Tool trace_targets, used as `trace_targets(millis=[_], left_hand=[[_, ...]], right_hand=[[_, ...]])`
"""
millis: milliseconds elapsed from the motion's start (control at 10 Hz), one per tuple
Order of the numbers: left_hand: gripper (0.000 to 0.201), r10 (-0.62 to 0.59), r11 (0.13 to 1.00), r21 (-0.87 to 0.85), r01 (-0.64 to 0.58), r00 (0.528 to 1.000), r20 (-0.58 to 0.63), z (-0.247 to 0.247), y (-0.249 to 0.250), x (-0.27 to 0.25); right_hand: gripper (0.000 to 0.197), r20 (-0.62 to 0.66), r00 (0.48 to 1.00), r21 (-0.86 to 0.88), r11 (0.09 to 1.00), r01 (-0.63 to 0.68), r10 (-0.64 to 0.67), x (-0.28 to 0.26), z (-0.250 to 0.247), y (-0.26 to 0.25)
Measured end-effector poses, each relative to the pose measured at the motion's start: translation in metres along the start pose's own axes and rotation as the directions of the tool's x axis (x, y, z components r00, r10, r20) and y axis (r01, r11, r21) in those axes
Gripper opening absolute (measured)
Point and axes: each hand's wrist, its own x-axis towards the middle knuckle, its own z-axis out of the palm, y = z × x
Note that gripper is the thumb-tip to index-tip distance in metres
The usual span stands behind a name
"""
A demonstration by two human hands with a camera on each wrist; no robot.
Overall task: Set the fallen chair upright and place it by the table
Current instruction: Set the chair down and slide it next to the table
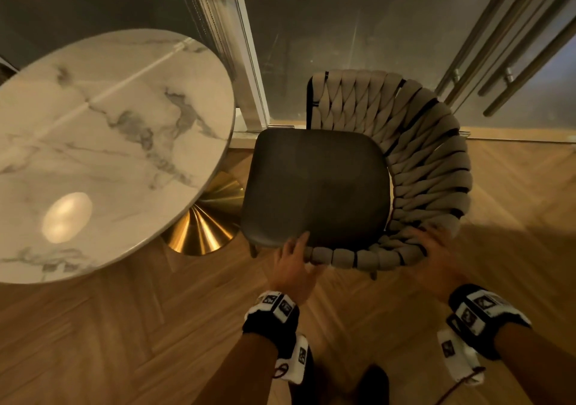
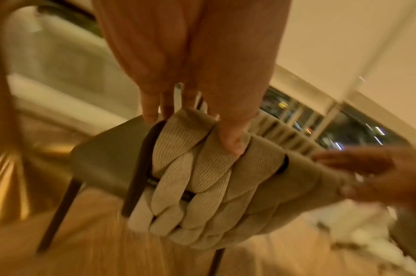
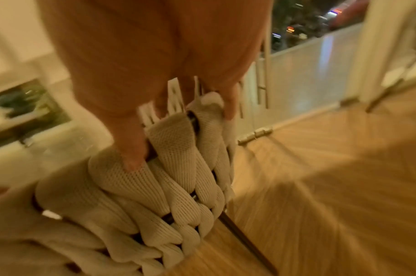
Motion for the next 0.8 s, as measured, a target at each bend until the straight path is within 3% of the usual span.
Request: trace_targets(millis=[100,200,300,400,500,600,700,800], left_hand=[[0.079,-0.251,0.847,-0.488,0.212,0.968,-0.014,0.003,-0.011,-0.007],[0.044,-0.315,0.365,-0.879,0.307,0.929,0.193,0.002,-0.005,-0.005],[0.03,-0.342,0.284,-0.912,0.297,0.92,0.193,0.001,-0.002,0.001],[0.023,-0.386,0.328,-0.898,0.294,0.909,0.156,0.001,-0.005,0.009],[0.027,-0.422,0.342,-0.888,0.308,0.894,0.148,-0.003,-0.006,0.018],[0.032,-0.417,0.412,-0.855,0.313,0.9,0.128,-0.005,-0.011,0.03],[0.015,-0.382,0.398,-0.863,0.31,0.912,0.15,-0.015,-0.004,0.028],[0.025,-0.335,0.388,-0.866,0.315,0.924,0.186,-0.018,-0.002,0.023]], right_hand=[[0.103,-0.081,0.971,0.325,0.927,-0.186,0.223,-0.004,0.002,0.013],[0.057,0.016,0.908,0.672,0.668,-0.32,0.419,-0.006,0.0,-0.002],[0.034,0.089,0.907,0.708,0.614,-0.349,0.412,0.016,0.022,0.015],[0.058,0.124,0.897,0.799,0.493,-0.344,0.425,0.044,0.048,0.051],[0.073,0.074,0.905,0.781,0.541,-0.313,0.418,0.068,0.063,0.069],[0.096,0.084,0.899,0.744,0.572,-0.344,0.43,0.055,0.033,0.024],[0.06,0.013,0.899,0.774,0.565,-0.285,0.437,0.048,0.026,0.007],[0.083,0.015,0.909,0.74,0.607,-0.29,0.416,0.078,0.052,0.062]])
